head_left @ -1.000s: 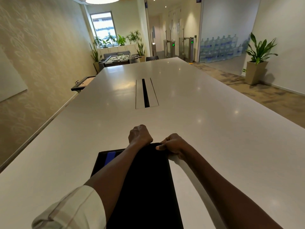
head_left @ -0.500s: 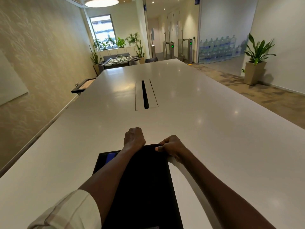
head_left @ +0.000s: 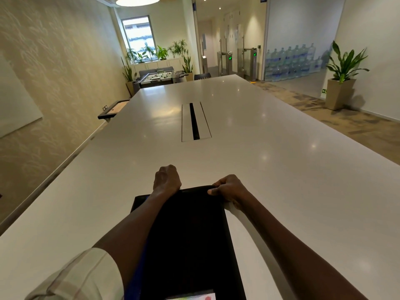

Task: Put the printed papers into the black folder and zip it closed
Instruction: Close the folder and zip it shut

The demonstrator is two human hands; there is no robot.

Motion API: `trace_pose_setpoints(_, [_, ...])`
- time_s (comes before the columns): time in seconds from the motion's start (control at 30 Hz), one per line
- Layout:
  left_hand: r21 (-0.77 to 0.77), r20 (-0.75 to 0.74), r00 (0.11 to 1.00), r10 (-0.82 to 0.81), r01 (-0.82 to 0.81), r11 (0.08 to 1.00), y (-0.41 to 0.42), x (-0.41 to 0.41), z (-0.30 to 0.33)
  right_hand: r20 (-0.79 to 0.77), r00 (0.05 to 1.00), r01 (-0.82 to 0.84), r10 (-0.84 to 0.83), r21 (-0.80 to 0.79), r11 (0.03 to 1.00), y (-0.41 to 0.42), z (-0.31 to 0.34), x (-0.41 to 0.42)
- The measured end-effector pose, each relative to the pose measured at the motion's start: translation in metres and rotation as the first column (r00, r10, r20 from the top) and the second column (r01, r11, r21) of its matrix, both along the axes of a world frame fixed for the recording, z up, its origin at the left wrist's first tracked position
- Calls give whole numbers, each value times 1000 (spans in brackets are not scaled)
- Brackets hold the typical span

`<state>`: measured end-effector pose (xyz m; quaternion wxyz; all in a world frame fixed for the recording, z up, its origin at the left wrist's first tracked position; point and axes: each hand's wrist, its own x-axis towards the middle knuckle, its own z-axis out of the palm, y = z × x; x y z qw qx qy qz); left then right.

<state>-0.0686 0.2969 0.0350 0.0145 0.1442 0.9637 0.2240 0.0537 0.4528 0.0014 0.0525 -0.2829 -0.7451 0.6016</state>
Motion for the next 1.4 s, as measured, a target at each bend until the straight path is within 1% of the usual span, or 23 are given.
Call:
trace_pose_setpoints(0.1, [30, -11, 1000, 8, -8, 1000, -9, -1, -1, 3, 1000, -6, 6, -7, 1000, -1, 1, 1])
trace_pose_setpoints(0.23, [-23, -43, 999, -8, 7, 1000, -20, -6, 1, -9, 1000, 1, -1, -16, 1000, -1, 0, 1])
trace_pose_setpoints(0.4, [-28, -54, 998, 29, -30, 999, -39, -21, -2, -11, 1000, -1, 1, 0, 1000, 0, -3, 0])
trace_pose_setpoints(0.53, [-131, -116, 993, -19, 4, 991, -57, -29, -1, -12, 1000, 5, -5, 3, 1000, 0, -4, 0])
trace_pose_setpoints(0.6, [-186, -120, 991, -52, 29, 982, -66, -31, 2, -10, 1000, 4, -4, 5, 1000, 0, -5, 0])
trace_pose_setpoints(0.87, [-240, -117, 986, -121, 90, 967, -86, -41, 1, -11, 1000, 3, -3, 19, 1000, 0, -6, -1])
trace_pose_setpoints(1.03, [-289, -113, 986, -122, 85, 954, -93, -48, 0, -2, 1000, -2, 2, 17, 1000, -1, -3, -1])
trace_pose_setpoints(1.2, [-397, -140, 984, -107, 43, 917, -98, -48, 3, 3, 1000, -3, 3, 6, 1000, -2, -1, 1])
trace_pose_setpoints(1.33, [-398, -130, 986, -102, 42, 916, -97, -49, 6, 2, 1000, 3, -3, 5, 1000, -4, 0, 2])
trace_pose_setpoints(1.4, [-371, -134, 987, -94, 38, 928, -96, -46, 4, 3, 1000, 12, -12, 10, 1000, -5, 0, 3])
